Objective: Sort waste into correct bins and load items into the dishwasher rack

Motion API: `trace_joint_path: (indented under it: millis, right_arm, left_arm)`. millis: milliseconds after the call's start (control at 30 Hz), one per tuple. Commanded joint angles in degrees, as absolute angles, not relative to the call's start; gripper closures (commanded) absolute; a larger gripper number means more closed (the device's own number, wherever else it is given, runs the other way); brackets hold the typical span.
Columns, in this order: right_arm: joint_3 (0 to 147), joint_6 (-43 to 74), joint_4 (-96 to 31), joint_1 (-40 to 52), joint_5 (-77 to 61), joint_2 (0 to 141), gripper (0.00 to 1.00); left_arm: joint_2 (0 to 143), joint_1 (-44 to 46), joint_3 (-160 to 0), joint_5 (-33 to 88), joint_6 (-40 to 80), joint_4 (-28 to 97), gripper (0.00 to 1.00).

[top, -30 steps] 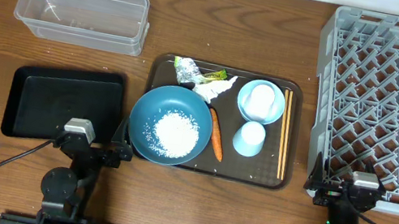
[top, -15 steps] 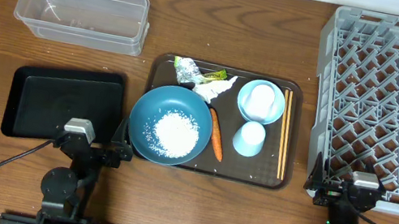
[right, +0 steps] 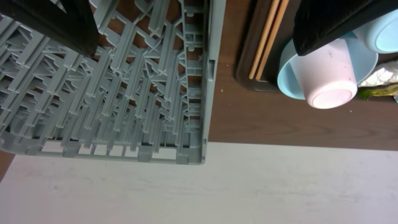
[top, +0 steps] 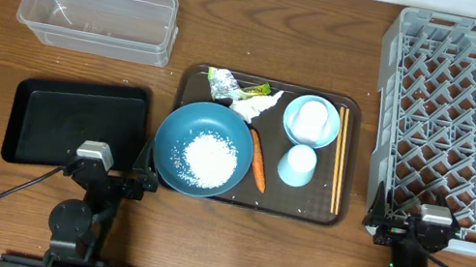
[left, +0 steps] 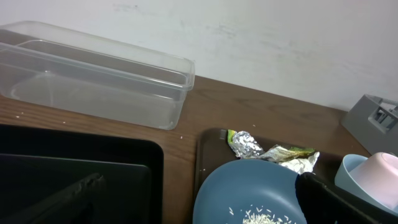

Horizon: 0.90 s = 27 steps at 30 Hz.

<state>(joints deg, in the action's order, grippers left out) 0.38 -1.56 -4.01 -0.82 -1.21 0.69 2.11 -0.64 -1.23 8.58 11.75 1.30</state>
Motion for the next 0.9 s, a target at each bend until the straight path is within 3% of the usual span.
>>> trace_joint_path:
  millis: [0,267,433,533,733,867]
  right_arm:
    - [0.32,-2.24,-4.29,-0.34,-0.64,0.27,0.01]
    - [0.32,-2.22,-4.29,-0.34,-0.64,0.27,0.01]
    - [0.32,-2.24,-4.29,-0.34,-0.64,0.27,0.01]
    - [0.32,-2.24,-4.29,-0.34,-0.64,0.27,0.01]
    - [0.32,-2.24,-4.29,-0.34,-0.64,0.27,0.01]
    - [0.32,-2.22,-4.29,-0.34,-0.64,0.27,0.01]
  left_arm:
    - [2.11,-0.95,-0.23,9.15,10.96,3.22,0.01]
    - [2.11,-0.95,-0.23,9.52,11.44,3.16,0.01]
    - [2.11,-0.89,-0.27,29.04,33.34,2.33,0.01]
    - [2.11,-0.89,-0.27,32.6,43.72,2.33,0.01]
    - [2.11,-0.89,-0.34,37.5,54.15,0.38,0.01]
    - [2.11,-0.89,-2.68,45.32,54.26,-3.05,0.01]
